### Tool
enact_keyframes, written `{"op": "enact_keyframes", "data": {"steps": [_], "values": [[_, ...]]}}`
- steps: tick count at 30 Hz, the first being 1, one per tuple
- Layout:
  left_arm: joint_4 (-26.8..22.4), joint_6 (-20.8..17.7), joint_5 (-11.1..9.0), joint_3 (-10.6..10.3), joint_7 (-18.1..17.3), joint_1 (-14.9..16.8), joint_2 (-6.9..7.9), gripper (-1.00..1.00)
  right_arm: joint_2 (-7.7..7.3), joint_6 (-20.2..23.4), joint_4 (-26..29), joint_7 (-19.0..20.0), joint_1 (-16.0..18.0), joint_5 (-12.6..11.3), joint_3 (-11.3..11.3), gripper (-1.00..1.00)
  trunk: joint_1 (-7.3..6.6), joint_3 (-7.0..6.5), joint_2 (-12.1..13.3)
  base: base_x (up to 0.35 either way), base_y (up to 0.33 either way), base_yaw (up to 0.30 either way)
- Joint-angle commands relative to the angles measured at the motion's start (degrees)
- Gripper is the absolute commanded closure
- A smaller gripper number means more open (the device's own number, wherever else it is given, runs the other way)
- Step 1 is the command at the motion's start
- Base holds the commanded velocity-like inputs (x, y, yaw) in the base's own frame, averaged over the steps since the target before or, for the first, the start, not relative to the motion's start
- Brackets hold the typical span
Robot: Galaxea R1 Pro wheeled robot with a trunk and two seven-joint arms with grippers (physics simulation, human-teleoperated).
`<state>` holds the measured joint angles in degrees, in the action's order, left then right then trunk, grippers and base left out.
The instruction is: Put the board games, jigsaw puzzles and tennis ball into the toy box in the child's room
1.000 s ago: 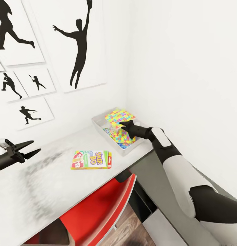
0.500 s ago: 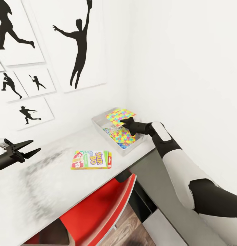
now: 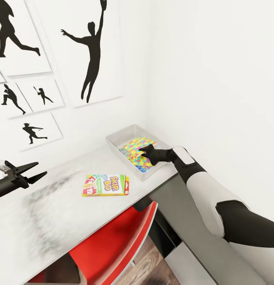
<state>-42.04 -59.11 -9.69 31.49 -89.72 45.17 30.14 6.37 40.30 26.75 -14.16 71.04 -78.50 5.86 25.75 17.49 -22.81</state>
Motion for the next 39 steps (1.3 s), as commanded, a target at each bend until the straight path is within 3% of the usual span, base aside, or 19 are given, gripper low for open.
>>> {"op": "enact_keyframes", "data": {"steps": [1,39], "values": [[0.01,-0.59,0.12,0.00,-0.28,0.03,-0.01,-1.00,-0.03,-0.04,-0.06,-0.53,0.08,-0.57,0.20,1.00,0.03,0.10,-0.11,0.000,0.000,0.000],[0.02,-0.65,0.30,-0.12,-0.28,-0.08,-0.43,-1.00,-0.22,-0.05,-0.38,-0.43,0.94,-0.07,0.73,1.00,0.03,0.10,-0.11,0.042,0.014,0.000]]}}
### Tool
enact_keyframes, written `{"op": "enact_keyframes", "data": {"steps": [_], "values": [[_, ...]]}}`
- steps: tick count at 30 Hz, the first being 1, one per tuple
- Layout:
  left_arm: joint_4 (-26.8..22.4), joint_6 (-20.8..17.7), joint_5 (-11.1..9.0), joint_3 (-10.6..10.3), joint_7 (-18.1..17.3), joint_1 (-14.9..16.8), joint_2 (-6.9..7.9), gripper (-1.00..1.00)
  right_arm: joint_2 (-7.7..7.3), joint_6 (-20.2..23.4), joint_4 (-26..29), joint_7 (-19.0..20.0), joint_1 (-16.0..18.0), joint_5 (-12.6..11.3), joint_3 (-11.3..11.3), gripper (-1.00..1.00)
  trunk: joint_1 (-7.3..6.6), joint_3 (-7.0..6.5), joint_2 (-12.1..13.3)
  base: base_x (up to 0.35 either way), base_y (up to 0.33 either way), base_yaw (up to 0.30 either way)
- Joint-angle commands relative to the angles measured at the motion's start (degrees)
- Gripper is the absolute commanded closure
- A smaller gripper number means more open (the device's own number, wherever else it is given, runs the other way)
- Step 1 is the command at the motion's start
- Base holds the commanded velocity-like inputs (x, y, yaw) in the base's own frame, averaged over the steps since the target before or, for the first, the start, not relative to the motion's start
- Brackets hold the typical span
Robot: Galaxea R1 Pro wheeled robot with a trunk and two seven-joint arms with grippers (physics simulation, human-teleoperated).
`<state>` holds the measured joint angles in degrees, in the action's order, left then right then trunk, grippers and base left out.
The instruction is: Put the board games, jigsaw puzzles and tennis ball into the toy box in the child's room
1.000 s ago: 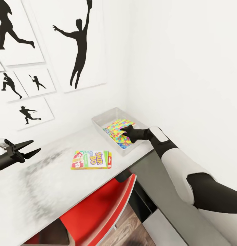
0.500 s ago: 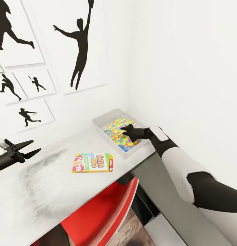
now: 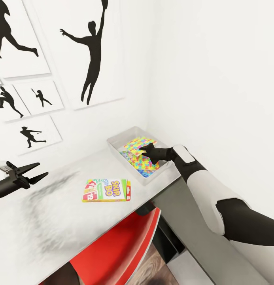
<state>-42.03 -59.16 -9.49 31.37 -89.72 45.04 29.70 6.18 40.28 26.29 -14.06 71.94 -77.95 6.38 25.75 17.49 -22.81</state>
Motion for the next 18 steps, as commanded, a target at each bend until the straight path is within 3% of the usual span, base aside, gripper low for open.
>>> {"op": "enact_keyframes", "data": {"steps": [1,18], "values": [[0.01,-0.61,0.10,0.01,-0.28,0.04,0.01,-1.00,-0.03,-0.03,0.08,-0.53,0.04,-0.62,0.21,-1.00,0.03,0.10,-0.11,0.004,0.000,0.000],[0.01,-0.68,0.08,0.03,-0.28,0.04,0.01,-1.00,-0.11,0.13,0.08,-0.53,0.11,-0.62,0.30,-1.00,0.03,0.10,-0.11,0.000,0.000,0.000]]}}
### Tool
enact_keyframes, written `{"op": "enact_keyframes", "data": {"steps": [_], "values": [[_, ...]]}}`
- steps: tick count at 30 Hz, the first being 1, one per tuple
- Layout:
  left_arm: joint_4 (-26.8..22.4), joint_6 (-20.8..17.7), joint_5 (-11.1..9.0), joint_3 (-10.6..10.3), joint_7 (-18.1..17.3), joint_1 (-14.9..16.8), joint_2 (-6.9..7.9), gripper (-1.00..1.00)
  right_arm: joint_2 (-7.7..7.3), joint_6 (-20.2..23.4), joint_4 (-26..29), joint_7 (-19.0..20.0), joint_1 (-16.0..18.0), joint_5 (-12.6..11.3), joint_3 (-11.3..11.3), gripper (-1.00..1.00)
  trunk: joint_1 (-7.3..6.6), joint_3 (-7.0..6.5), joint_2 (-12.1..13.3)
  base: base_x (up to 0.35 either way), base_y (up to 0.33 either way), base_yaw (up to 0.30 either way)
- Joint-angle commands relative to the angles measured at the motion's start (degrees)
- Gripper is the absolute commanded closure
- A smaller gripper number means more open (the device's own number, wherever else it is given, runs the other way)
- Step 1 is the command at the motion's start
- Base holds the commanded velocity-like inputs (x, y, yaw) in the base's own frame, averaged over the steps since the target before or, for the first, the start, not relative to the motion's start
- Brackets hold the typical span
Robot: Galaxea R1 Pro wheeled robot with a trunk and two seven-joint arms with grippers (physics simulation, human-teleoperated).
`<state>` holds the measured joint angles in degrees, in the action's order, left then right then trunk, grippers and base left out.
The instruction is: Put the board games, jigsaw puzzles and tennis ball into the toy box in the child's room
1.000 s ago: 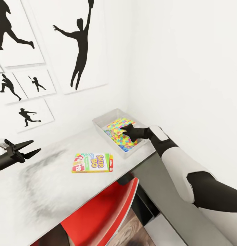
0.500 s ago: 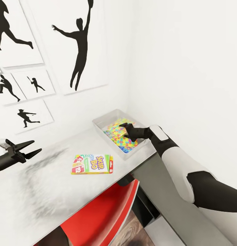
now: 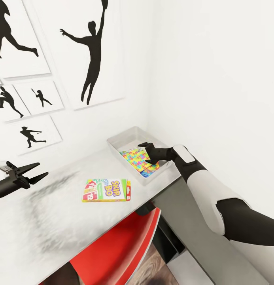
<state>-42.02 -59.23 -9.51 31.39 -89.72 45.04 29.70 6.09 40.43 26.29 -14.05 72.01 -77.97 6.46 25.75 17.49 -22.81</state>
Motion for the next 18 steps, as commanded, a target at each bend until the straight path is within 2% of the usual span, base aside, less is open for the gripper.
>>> {"op": "enact_keyframes", "data": {"steps": [1,5,9,18], "values": [[0.01,-0.61,0.11,0.00,-0.28,0.05,0.01,-1.00,-0.05,-0.02,0.08,-0.54,0.05,-0.60,0.21,-1.00,0.03,0.10,-0.11,0.000,0.000,0.000],[0.01,-0.62,0.18,-0.01,-0.28,0.05,0.00,-1.00,-0.15,1.12,0.27,-0.47,0.15,-0.65,0.20,-1.00,0.03,0.10,-0.11,-0.014,0.001,0.000],[-0.02,-0.62,0.20,-0.01,-0.28,0.05,0.01,-1.00,-0.19,3.10,0.53,-0.45,0.38,-0.80,-0.15,-1.00,0.03,0.10,-0.11,-0.153,0.062,0.000],[0.00,-0.62,0.20,-0.01,-0.28,0.05,0.01,-1.00,-0.12,3.65,0.72,-0.37,0.41,-0.95,-0.37,-1.00,0.03,0.10,-0.11,-0.090,0.033,0.000]]}}
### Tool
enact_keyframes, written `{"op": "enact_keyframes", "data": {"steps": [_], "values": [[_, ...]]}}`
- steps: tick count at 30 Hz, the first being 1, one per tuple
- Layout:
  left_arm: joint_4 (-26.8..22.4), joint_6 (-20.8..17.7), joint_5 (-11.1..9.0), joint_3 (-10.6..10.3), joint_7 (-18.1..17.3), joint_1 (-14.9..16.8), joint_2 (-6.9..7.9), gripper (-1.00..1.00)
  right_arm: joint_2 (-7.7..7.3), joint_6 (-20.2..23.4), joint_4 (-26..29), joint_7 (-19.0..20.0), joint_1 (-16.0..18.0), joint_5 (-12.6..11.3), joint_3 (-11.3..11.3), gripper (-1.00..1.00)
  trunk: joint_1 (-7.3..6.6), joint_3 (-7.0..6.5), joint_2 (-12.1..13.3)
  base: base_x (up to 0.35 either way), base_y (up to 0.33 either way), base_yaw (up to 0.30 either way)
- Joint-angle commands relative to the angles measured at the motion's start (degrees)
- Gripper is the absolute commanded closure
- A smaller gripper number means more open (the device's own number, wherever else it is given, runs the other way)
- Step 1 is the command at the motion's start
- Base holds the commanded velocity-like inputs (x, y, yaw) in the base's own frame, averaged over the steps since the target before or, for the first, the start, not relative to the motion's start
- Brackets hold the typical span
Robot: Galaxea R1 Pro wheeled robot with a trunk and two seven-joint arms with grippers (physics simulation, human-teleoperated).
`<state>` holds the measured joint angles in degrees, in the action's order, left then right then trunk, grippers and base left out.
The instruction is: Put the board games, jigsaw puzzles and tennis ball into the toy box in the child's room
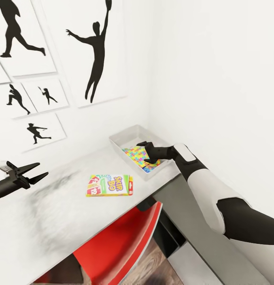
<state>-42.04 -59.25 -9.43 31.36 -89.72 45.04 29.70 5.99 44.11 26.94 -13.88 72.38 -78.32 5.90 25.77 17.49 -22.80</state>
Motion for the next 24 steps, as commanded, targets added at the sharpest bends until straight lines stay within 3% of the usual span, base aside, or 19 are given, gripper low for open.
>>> {"op": "enact_keyframes", "data": {"steps": [1,24], "values": [[0.00,-0.61,0.12,0.00,-0.28,0.04,0.00,-1.00,-0.02,-0.01,0.12,-0.52,0.05,-0.60,0.19,-1.00,0.02,0.11,-0.12,-0.132,0.070,0.000],[-0.03,-0.61,0.12,-0.07,-0.28,0.04,-0.25,-1.00,-0.08,1.76,8.82,-0.91,1.31,-0.21,0.30,-1.00,0.02,0.11,-0.12,-0.058,0.034,0.000]]}}
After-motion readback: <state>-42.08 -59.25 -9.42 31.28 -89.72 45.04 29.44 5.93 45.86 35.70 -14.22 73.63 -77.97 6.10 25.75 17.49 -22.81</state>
